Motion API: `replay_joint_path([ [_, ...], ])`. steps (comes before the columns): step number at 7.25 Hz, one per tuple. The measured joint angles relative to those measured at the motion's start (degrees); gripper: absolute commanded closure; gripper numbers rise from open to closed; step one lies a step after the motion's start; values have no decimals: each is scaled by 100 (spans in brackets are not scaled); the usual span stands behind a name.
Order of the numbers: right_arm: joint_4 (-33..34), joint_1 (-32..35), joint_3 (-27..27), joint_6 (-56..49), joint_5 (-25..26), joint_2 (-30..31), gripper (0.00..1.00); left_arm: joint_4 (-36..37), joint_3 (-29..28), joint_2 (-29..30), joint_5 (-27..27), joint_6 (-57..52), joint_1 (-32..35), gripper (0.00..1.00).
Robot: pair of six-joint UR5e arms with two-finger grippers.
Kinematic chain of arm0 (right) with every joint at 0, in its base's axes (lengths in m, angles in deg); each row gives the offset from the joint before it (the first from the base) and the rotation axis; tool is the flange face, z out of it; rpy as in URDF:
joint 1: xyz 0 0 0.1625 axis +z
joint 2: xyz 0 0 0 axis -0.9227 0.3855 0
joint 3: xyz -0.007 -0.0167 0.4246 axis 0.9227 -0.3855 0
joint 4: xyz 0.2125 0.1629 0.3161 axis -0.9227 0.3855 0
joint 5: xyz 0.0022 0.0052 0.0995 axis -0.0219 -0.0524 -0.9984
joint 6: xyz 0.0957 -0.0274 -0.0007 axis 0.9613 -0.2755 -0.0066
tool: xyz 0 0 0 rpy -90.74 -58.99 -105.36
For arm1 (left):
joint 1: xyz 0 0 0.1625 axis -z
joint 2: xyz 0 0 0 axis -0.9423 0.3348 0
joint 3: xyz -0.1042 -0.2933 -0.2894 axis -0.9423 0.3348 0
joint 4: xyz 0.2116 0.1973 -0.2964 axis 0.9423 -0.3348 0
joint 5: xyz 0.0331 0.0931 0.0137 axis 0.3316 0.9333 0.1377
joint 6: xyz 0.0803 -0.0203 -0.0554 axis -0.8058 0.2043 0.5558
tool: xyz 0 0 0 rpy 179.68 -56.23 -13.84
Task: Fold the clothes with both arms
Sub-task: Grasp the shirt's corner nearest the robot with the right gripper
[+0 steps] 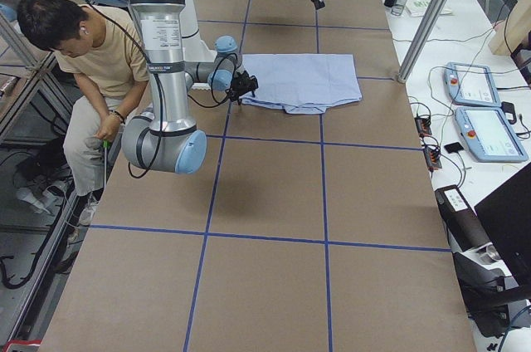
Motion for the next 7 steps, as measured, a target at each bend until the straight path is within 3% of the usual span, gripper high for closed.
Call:
replay_joint_path([
  [1, 32, 4, 1, -2, 7, -8, 100, 0, 32, -43, 8, 0, 1, 1],
  [7, 100, 7, 103, -2, 17, -2, 100, 2, 121, -144, 14, 0, -3, 1],
])
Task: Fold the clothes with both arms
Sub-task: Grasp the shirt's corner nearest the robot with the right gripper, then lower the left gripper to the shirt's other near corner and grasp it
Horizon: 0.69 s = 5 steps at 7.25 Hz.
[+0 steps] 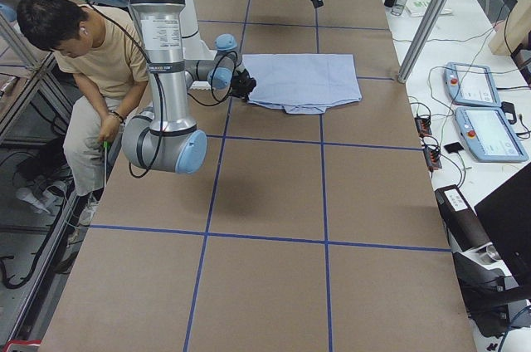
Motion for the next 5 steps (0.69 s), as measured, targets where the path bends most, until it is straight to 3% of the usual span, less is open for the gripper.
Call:
replay_joint_path([
  [3, 423, -12, 309, -6, 7, 6, 100, 34, 143, -27, 68, 165, -62, 1],
  [5, 514, -74, 388, -9, 1, -10, 100, 47, 421, -284, 503, 922, -714, 1],
])
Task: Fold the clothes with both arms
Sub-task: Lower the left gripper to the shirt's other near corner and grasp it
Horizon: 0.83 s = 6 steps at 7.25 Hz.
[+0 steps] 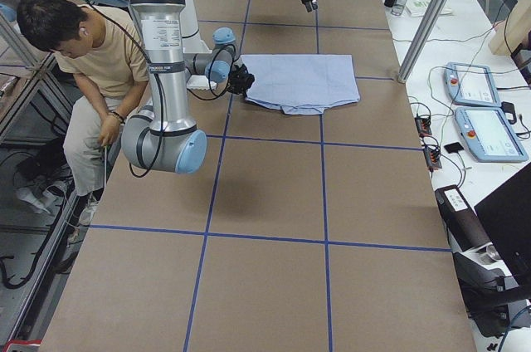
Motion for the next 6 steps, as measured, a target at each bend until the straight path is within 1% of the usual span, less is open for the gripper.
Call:
replay_joint_path([
  [1, 12, -58, 6, 0, -5, -25, 100, 3, 221, -302, 416, 478, -662, 1],
  [2, 16, -106, 13, 0, -4, -37, 100, 3, 373, -567, 946, 928, -1383, 1],
  [3, 18, -127, 30, 0, -4, -43, 100, 3, 457, -712, 1399, 1340, -2007, 2],
  [5, 18, -121, 70, -10, 1, -43, 100, 9, 557, -796, 1980, 1932, -2882, 4],
  [6, 18, -100, 75, -18, 1, -41, 100, 24, 603, -793, 2133, 2117, -3142, 6],
])
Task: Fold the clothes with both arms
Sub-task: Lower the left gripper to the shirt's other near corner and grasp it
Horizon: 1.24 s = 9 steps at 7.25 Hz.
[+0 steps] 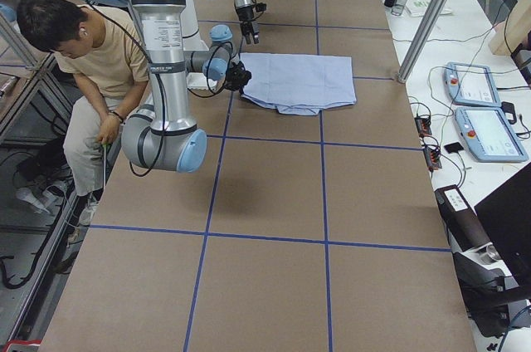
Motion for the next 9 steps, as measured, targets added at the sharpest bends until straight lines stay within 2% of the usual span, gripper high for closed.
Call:
replay_joint_path([
  [3, 0, 45, 4, -8, -5, -2, 100, 200, -5, 162, 92, 173, -262, 13],
  [7, 0, 75, 4, -9, -8, -2, 100, 286, -102, 281, 97, 178, -297, 17],
  [9, 0, 72, 4, -9, -8, -2, 100, 407, -275, 483, 97, 178, -316, 24],
])
